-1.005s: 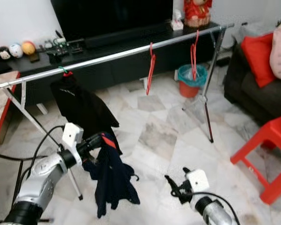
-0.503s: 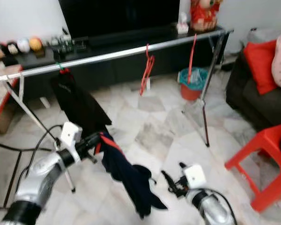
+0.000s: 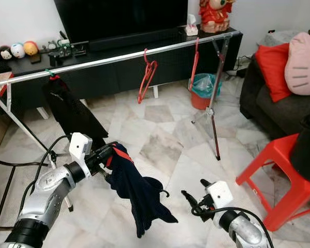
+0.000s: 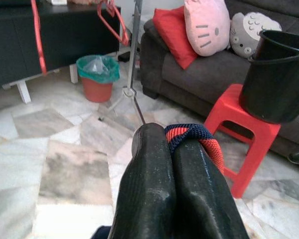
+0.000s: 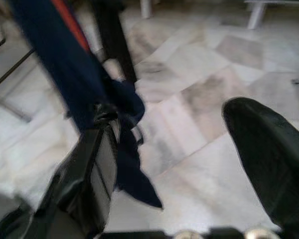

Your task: Hang hanger

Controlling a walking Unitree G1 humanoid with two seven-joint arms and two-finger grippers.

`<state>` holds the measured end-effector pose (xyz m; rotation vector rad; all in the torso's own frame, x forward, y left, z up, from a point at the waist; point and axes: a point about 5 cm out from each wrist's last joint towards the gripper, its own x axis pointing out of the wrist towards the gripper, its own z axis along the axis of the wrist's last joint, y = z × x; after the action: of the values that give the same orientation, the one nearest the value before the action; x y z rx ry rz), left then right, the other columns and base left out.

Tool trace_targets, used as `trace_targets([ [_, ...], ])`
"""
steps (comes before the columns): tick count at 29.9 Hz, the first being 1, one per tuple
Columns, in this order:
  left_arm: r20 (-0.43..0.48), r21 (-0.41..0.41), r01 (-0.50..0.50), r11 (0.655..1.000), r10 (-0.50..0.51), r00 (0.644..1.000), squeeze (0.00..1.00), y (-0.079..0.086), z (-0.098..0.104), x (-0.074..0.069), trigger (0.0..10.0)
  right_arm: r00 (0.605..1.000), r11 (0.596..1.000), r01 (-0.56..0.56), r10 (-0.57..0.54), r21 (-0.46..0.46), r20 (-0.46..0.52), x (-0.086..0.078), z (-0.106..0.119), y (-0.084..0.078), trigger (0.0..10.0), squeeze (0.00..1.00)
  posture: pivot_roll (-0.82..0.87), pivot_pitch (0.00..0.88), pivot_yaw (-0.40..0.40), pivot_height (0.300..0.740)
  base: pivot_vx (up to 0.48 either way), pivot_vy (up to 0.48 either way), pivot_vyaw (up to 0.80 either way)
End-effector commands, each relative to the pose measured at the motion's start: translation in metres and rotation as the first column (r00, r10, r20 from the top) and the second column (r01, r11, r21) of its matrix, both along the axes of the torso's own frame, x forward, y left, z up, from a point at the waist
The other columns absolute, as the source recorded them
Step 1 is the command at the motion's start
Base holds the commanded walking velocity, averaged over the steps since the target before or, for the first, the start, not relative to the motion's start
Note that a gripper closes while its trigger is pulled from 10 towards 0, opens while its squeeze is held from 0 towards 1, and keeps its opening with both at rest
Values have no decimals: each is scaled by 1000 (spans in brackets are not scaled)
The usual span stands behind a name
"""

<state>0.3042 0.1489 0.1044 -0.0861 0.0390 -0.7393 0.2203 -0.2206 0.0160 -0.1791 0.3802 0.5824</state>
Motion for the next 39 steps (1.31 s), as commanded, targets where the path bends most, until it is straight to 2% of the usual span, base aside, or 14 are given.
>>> trace_targets([
  [1,35,19,23,1000,-24,999,0,5,11,3,10000,998,998,-61,62,13,-23,-2,3,2,10000,0,-53,52,86,740,0,0,0],
  [5,33,33,53,998,-54,998,0,7,14,3,10000,991,993,-121,122,16,-62,-5,2,1,10000,0,-53,52,86,740,0,0,0],
  [9,21,68,127,990,-129,991,0,9,20,2,10000,956,968,-250,247,-1,-157,-15,-1,-4,10000,0,-46,50,83,740,0,0,0],
  [15,-10,103,243,964,-244,970,0,5,24,-4,10000,932,953,-303,299,13,-207,-18,2,-8,10000,0,-46,49,84,740,0,0,0],
  [16,-14,93,280,955,-280,960,0,2,27,-7,10000,923,945,-325,321,15,-213,-19,3,-8,10000,0,-48,41,86,740,0,0,0],
  [17,-13,68,354,933,-354,935,0,-4,35,-13,10000,910,935,-354,351,28,-218,-21,4,-7,10000,0,-51,34,86,740,0,0,0],
  [22,-11,50,472,880,-472,882,0,-10,51,-23,10000,904,930,-366,363,33,-225,-21,4,-6,10000,0,-49,26,86,740,0,0,0],
  [29,10,21,488,873,-488,873,0,-12,71,-21,10000,872,910,-411,410,55,-268,-28,-1,-2,10000,0,-45,12,88,740,0,0,0],
  [33,35,18,455,890,-455,890,0,-15,79,-15,10000,868,908,-416,415,57,-272,-28,-5,7,10000,0,-44,12,89,740,0,0,0],
  [37,39,2,427,904,-427,903,0,-17,83,-12,10000,826,876,-473,479,96,-298,-36,-5,18,10000,0,-46,18,90,740,0,0,0],
  [39,46,-5,412,911,-411,910,0,-17,85,-10,10000,820,871,-485,483,75,-308,-38,-8,21,10000,0,-47,22,88,740,0,0,0],
])
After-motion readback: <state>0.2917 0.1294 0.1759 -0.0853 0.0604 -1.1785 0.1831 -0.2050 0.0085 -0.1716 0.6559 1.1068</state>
